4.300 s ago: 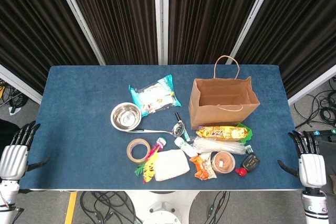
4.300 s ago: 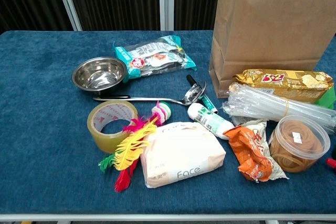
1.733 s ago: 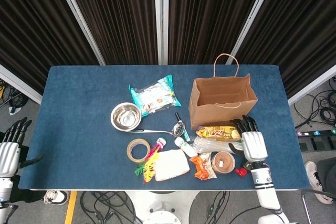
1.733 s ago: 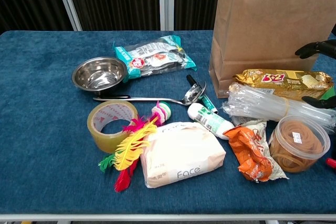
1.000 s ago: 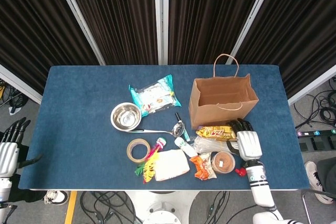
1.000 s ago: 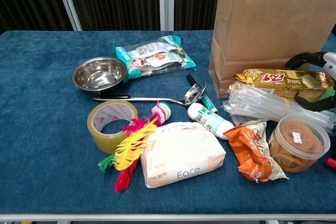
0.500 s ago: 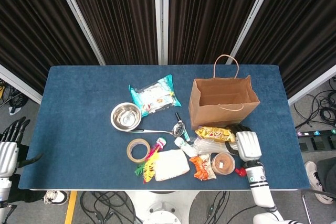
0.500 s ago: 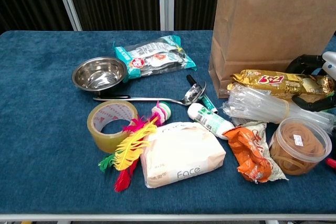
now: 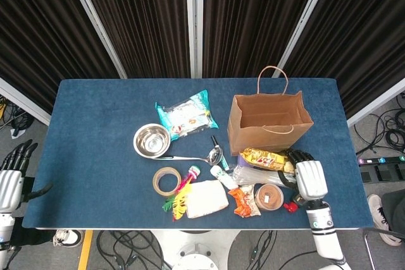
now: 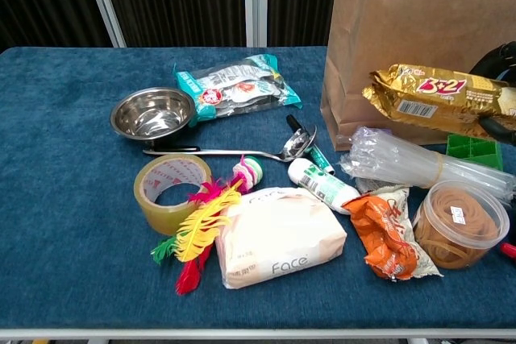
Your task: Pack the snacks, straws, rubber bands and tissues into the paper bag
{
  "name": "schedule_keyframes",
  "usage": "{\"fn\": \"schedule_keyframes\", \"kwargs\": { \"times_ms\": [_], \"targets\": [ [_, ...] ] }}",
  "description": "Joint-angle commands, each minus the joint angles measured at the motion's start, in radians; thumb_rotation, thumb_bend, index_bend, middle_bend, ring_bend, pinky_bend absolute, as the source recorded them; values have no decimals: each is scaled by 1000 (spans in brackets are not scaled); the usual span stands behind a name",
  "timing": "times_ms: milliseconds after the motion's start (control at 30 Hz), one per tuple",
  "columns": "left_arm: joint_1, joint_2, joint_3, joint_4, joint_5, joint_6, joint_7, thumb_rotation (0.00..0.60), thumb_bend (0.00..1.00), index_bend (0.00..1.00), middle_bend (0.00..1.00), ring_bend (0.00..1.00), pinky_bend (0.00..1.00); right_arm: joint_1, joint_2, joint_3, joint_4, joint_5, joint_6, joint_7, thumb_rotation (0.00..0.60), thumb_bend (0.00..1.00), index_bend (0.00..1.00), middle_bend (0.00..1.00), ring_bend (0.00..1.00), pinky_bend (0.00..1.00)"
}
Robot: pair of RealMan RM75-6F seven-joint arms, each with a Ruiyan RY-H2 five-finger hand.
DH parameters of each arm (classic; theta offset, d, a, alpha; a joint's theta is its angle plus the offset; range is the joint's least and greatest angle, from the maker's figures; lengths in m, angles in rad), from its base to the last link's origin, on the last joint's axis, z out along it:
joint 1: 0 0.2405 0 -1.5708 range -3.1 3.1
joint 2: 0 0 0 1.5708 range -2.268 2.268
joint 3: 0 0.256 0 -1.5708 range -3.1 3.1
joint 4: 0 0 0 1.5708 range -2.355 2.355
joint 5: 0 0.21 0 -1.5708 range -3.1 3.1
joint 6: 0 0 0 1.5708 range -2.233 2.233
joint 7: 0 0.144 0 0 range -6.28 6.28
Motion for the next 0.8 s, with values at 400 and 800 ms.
{"fn": "schedule_keyframes", "kwargs": {
  "times_ms": [400,800],
  "targets": [
    [2,21,-2,-48,3,14,38,600,20,85,137,12,144,10,202,-8,-380,-326,182,-55,600,305,530,443,370,457],
    [-7,25,-8,-41,0,2,16,600,20,85,138,12,144,85,315,226,-540,-208,207,24,600,305,530,443,371,459]
  ]
}}
